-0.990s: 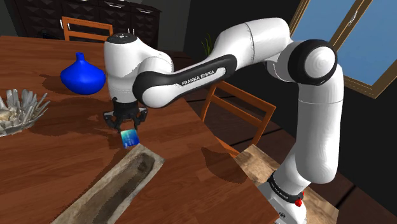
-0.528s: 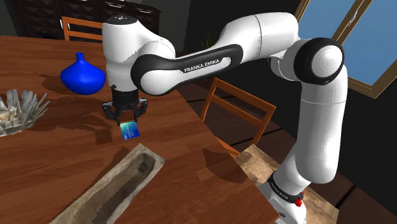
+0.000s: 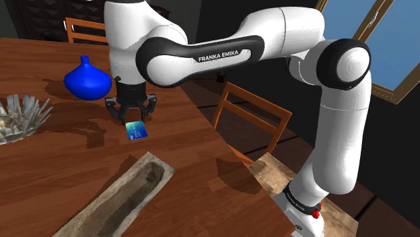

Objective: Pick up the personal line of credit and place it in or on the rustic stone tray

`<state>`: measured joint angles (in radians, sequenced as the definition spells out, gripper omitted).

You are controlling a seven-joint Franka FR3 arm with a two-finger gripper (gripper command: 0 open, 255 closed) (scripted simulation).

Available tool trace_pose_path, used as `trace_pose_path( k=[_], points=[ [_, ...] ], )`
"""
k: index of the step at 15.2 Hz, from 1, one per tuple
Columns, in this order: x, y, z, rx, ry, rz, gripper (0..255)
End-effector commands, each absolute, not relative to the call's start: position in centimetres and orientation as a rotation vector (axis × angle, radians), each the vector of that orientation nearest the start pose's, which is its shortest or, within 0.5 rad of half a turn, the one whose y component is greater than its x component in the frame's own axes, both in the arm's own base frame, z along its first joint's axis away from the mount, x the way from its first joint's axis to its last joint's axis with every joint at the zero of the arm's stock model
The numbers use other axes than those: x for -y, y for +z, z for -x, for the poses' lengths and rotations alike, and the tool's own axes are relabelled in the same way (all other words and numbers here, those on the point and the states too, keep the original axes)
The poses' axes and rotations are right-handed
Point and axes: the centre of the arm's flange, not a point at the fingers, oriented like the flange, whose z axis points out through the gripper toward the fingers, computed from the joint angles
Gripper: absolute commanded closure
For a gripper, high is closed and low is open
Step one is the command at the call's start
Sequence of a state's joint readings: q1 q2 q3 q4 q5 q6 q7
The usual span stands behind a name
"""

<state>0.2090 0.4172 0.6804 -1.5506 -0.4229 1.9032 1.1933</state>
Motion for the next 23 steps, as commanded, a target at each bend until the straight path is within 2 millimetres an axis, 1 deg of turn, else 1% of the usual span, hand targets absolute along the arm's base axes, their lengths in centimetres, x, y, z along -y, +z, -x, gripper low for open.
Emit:
trace_pose_path(
  k=[1,12,13,23],
  points=[
    [-46.6,45.9,-47.0,-0.345,-0.225,3.159,255],
    [-54.7,46.9,-35.0,-0.345,-0.225,3.159,255],
    [-55.2,47.0,-34.2,-0.345,-0.225,3.159,255],
    [-55.2,41.7,-34.2,-0.345,-0.225,3.159,255]
  ],
)
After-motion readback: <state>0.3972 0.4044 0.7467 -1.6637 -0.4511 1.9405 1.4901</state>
